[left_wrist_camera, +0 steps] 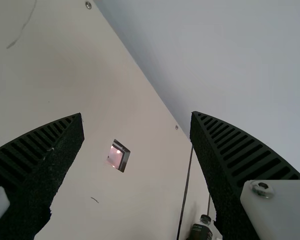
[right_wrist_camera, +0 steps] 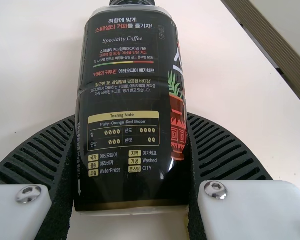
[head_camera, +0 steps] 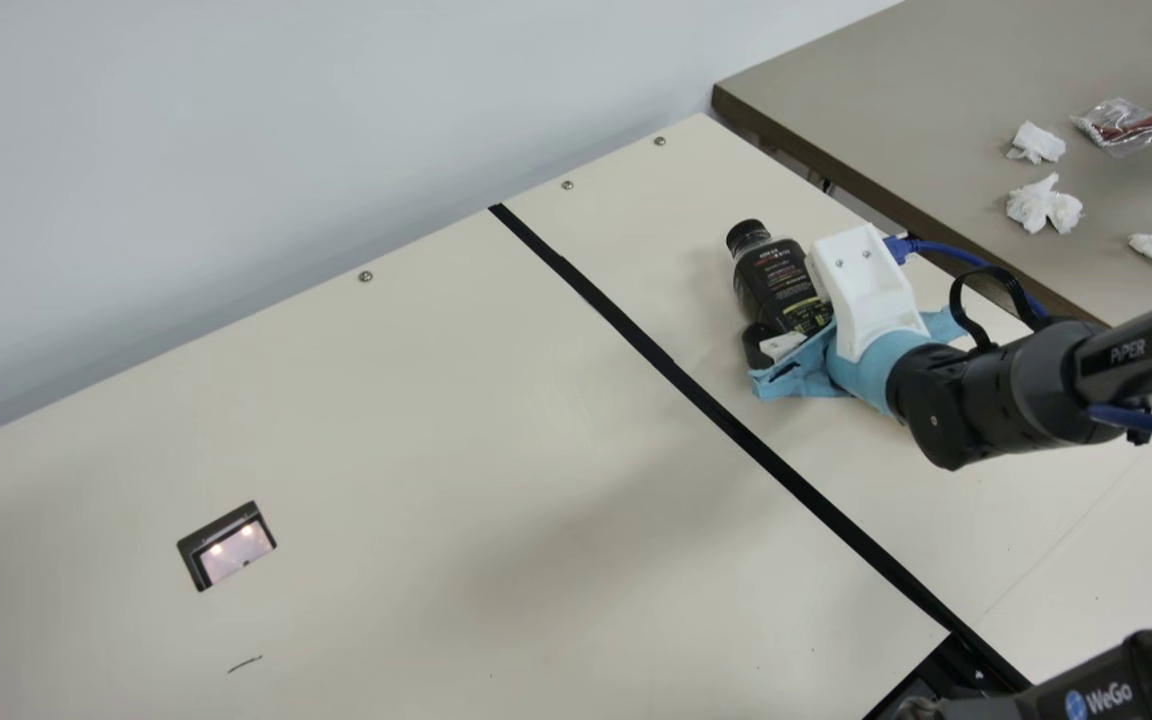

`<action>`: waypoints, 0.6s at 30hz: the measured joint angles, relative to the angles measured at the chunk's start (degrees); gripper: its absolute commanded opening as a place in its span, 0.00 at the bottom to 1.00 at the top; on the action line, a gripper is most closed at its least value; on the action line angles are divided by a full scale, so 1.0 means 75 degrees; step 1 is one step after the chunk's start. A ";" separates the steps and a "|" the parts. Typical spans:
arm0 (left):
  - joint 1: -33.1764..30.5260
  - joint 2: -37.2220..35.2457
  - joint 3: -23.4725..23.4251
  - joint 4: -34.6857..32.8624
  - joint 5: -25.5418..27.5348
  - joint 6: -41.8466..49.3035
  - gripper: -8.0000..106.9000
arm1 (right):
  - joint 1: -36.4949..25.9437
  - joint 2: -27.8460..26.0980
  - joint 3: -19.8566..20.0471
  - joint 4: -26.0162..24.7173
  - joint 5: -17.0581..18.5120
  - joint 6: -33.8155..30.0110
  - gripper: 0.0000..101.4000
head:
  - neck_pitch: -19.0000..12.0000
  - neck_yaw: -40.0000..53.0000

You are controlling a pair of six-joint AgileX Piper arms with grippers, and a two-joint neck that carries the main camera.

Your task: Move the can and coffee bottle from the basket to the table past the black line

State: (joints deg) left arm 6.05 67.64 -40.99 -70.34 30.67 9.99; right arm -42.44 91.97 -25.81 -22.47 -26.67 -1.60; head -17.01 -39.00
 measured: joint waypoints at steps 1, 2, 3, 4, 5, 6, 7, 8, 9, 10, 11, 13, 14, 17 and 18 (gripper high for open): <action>0.0000 0.0000 0.0000 0.0000 0.0000 0.0000 0.85 | -0.0019 0.0000 0.0002 -0.0079 0.0000 0.0039 1.00 | 0.0000 0.0000; 0.0000 0.0000 0.0000 0.0000 0.0000 0.0000 0.85 | -0.0052 -0.0009 0.0009 -0.0106 0.0000 0.0097 1.00 | 0.0000 0.0000; 0.0000 0.0000 0.0000 0.0000 0.0000 0.0000 0.85 | -0.0091 -0.0030 0.0009 -0.0157 0.0006 0.0155 1.00 | 0.0000 0.0000; 0.0000 0.0000 0.0000 0.0000 0.0000 0.0000 0.85 | -0.0112 -0.0053 0.0017 -0.0170 0.0007 0.0213 1.00 | 0.0000 0.0000; 0.0000 0.0000 0.0000 0.0000 0.0000 0.0000 0.85 | -0.0132 -0.0094 0.0026 -0.0209 0.0025 0.0213 1.00 | 0.0000 0.0000; 0.0000 0.0000 0.0000 0.0000 0.0000 0.0000 0.85 | -0.0132 -0.0146 0.0036 -0.0297 0.0049 0.0316 1.00 | 0.0000 0.0000; 0.0000 0.0000 0.0000 0.0000 0.0000 0.0000 0.85 | -0.0132 -0.0193 0.0053 -0.0361 0.0065 0.0394 1.00 | 0.0000 0.0000; 0.0000 0.0000 0.0000 0.0000 0.0000 0.0000 0.85 | -0.0141 -0.0255 0.0062 -0.0409 0.0086 0.0471 1.00 | 0.0000 0.0000; 0.0000 0.0000 0.0000 0.0000 0.0000 0.0000 0.85 | -0.0141 -0.0319 0.0064 -0.0481 0.0107 0.0584 1.00 | 0.0039 0.0000; 0.0000 0.0000 0.0000 0.0000 0.0000 0.0000 0.85 | -0.0141 -0.0427 0.0073 -0.0559 0.0107 0.0690 1.00 | 0.0039 0.0000; 0.0000 0.0000 0.0000 0.0000 0.0000 0.0000 0.85 | -0.0132 -0.0501 0.0083 -0.0633 0.0107 0.0824 1.00 | 0.0000 0.0000; 0.0000 0.0000 0.0000 0.0000 0.0000 0.0000 0.85 | -0.0094 -0.0703 0.0090 -0.0867 0.0178 0.1071 1.00 | 0.0000 0.0000; 0.0000 0.0000 0.0000 0.0000 0.0000 0.0000 0.85 | -0.0061 -0.0850 0.0090 -0.1008 0.0226 0.1210 1.00 | 0.0000 0.0000; 0.0000 0.0000 0.0000 0.0000 0.0000 0.0000 0.85 | 0.0010 -0.1244 0.0090 -0.1367 0.0389 0.1662 1.00 | 0.0000 0.0000; 0.0000 0.0000 0.0000 0.0000 0.0000 0.0000 0.85 | 0.0064 -0.1385 0.0090 -0.1515 0.0449 0.1804 1.00 | 0.0000 0.0039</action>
State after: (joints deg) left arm 6.05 67.64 -40.99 -70.34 30.67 9.99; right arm -41.96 81.58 -25.13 -33.83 -23.30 11.93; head -17.01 -38.71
